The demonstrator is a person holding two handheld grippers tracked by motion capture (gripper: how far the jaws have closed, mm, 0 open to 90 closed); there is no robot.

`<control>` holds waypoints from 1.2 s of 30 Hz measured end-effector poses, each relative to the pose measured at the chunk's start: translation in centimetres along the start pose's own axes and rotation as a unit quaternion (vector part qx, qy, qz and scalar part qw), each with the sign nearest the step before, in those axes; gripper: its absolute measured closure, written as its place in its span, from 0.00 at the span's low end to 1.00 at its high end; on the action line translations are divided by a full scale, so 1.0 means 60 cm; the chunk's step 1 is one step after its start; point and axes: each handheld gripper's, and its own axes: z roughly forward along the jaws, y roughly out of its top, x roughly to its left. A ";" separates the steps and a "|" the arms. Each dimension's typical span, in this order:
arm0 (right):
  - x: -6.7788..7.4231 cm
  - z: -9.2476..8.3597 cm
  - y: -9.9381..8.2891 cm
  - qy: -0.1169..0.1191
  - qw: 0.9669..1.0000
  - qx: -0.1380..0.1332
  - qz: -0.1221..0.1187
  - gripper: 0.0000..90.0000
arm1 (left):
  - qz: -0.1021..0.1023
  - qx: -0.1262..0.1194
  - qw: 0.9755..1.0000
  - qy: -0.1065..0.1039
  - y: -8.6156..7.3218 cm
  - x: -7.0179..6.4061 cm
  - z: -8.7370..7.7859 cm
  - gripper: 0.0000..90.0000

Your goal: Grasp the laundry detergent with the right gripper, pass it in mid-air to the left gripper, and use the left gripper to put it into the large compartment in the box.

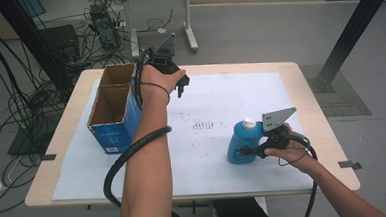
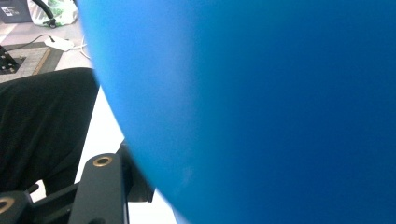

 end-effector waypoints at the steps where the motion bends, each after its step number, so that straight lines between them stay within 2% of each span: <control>1: 0.000 0.000 0.000 0.000 1.000 0.000 0.001 0.43 | 0.000 0.000 1.000 0.000 0.000 0.000 0.000 0.08; 36: -0.001 0.000 -0.001 0.003 1.000 -0.002 0.005 0.44 | 0.005 -0.002 1.000 0.003 0.002 -0.007 -0.009 0.08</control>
